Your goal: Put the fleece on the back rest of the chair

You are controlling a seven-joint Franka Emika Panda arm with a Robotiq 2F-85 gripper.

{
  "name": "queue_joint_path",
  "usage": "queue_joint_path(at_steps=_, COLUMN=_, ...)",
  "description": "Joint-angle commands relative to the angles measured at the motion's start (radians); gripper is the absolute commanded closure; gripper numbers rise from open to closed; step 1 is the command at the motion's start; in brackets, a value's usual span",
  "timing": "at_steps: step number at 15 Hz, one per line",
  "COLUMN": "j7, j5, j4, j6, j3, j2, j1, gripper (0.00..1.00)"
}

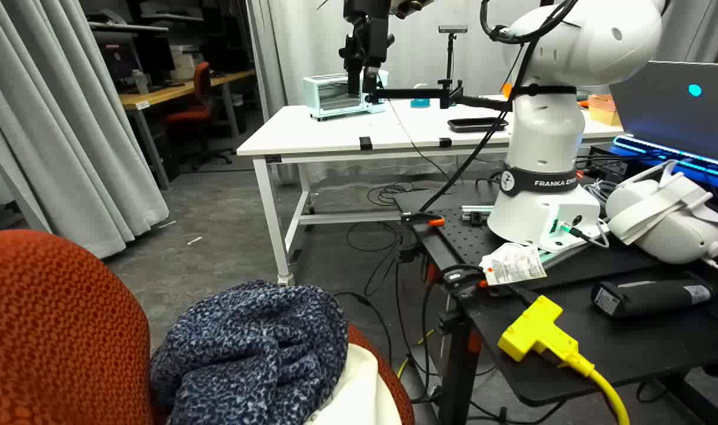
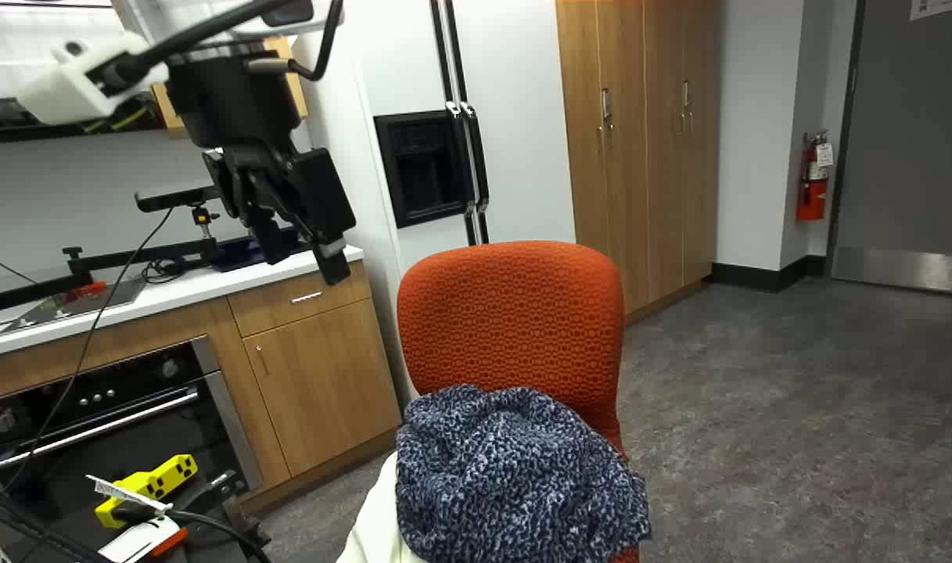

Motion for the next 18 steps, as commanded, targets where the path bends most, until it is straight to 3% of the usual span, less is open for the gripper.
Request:
queue_joint_path(at_steps=1, j7=-0.005, j5=0.007, j4=0.004, j6=-0.003, j3=0.007, j2=0.005, j1=-0.007, gripper=0.0)
queue_joint_path(at_steps=18, j7=-0.013, j5=-0.015, j4=0.016, j6=-0.018, j3=0.017, j2=0.025, j1=-0.013, gripper=0.0)
